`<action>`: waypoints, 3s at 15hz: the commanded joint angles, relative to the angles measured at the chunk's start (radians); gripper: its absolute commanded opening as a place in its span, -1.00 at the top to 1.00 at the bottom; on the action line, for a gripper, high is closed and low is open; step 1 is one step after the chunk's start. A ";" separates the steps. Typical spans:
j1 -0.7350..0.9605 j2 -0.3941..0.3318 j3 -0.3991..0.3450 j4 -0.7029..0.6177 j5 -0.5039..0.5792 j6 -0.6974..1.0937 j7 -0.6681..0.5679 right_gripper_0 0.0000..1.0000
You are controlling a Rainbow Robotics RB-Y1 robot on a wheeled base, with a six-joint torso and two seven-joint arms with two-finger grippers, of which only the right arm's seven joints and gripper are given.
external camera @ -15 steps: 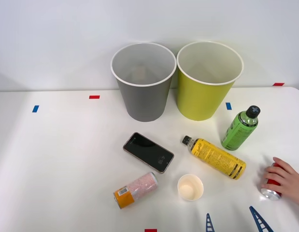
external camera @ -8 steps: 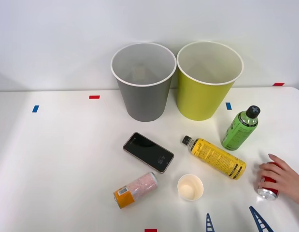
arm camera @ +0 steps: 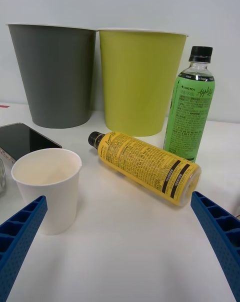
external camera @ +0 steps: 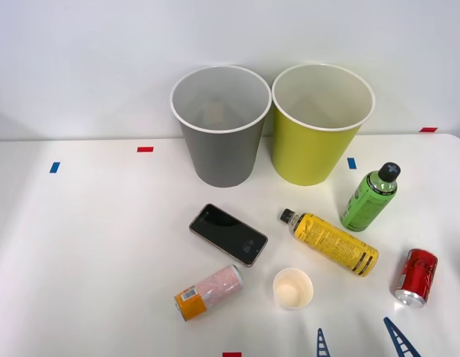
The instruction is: Put cans in the gray bin, plastic bottles in the light green bin
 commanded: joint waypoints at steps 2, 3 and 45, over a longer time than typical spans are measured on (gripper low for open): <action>0.000 0.000 0.000 0.000 0.000 0.000 0.000 -1.00; 0.000 0.000 0.000 0.000 0.000 0.000 0.000 -1.00; 0.000 0.000 0.000 0.000 0.000 0.000 0.000 -1.00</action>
